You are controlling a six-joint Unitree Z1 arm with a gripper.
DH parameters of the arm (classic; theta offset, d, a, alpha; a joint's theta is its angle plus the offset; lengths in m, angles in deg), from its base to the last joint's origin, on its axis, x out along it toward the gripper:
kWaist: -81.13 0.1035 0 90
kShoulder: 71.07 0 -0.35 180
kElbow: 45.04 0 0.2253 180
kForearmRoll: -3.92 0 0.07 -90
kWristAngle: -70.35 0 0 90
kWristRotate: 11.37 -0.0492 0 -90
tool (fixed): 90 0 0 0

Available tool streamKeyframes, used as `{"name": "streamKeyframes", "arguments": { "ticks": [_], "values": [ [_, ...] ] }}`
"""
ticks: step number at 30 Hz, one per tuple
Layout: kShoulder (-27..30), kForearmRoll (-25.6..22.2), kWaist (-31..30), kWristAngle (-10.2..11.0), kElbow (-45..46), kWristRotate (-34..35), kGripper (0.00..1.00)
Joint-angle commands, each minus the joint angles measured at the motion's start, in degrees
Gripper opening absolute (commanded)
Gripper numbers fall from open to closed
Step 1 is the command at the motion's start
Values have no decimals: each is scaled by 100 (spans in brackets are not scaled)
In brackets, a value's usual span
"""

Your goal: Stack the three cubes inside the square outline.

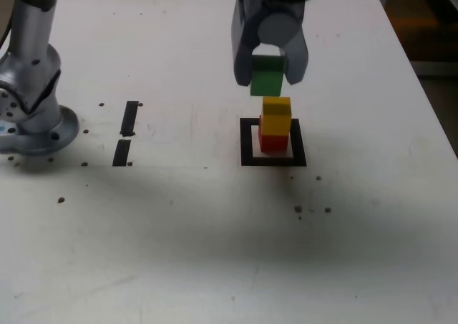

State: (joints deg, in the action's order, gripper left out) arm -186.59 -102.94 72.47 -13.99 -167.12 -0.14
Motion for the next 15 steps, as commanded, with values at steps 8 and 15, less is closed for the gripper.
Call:
{"name": "streamKeyframes", "arguments": {
  "ticks": [8, 15],
  "values": [
    [-173, -2, -22, 179, -31, 20, 10],
    [-221, 64, -33, 165, -69, 24, 10]
  ]
}}
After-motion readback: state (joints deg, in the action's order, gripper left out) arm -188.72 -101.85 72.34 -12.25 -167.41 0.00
